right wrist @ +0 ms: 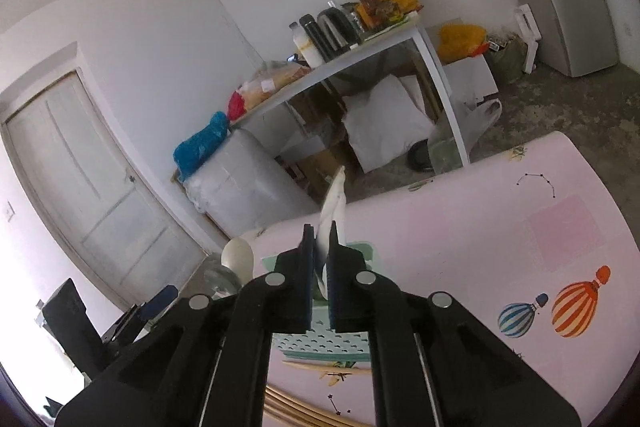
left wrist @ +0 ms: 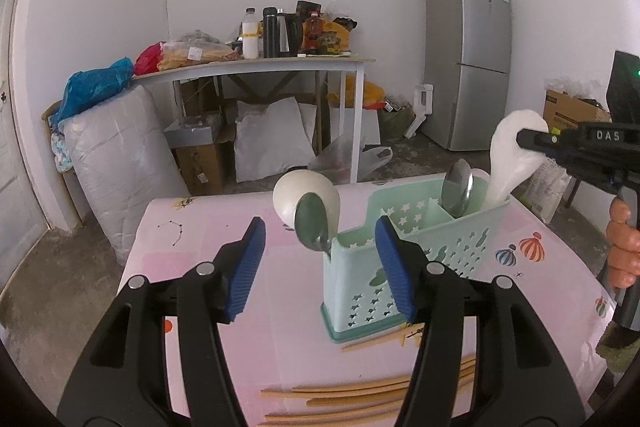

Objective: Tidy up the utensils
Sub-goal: 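Insert the white spatula into the holder and open the right tool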

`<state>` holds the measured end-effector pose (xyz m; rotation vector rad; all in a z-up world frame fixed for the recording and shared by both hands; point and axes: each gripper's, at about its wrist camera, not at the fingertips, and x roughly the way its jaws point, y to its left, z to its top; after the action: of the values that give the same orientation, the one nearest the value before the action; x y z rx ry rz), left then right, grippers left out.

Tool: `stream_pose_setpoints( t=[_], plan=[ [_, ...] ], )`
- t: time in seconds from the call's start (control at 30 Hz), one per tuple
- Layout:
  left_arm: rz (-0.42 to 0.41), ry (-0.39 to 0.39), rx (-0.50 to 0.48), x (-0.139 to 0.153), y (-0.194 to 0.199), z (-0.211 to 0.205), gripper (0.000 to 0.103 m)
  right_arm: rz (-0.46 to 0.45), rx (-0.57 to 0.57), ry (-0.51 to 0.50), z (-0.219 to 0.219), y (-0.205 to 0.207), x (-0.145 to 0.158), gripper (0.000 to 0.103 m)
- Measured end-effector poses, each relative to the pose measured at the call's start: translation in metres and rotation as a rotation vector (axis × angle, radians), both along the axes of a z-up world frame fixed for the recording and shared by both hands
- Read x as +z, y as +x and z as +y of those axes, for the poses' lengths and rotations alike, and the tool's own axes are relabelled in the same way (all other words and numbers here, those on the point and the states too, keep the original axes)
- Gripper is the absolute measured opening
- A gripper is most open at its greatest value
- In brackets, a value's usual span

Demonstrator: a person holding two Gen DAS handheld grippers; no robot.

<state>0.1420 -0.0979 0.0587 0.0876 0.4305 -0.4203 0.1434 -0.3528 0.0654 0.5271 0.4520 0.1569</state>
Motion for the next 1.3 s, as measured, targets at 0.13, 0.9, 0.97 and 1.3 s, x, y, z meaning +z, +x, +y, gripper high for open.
stream_pose_setpoints(
  t=[0.13,0.9,0.97,1.3],
  plan=[
    [0.004,0.009,0.004,0.0,0.002,0.002,0.054,-0.015,0.007,-0.067,0.012,0.001,0.008,0.005],
    [-0.009,0.006,-0.022,0.001,-0.003,-0.001,0.054,-0.12,0.087,-0.173,0.025,0.013,0.024,0.004],
    [-0.007,0.006,-0.022,0.001,-0.003,-0.002,0.054,-0.065,0.113,-0.151,0.022,0.02,0.012,0.004],
    [-0.005,0.006,-0.022,0.0,-0.004,-0.001,0.054,-0.085,0.088,-0.038,-0.01,-0.013,0.005,0.044]
  ],
)
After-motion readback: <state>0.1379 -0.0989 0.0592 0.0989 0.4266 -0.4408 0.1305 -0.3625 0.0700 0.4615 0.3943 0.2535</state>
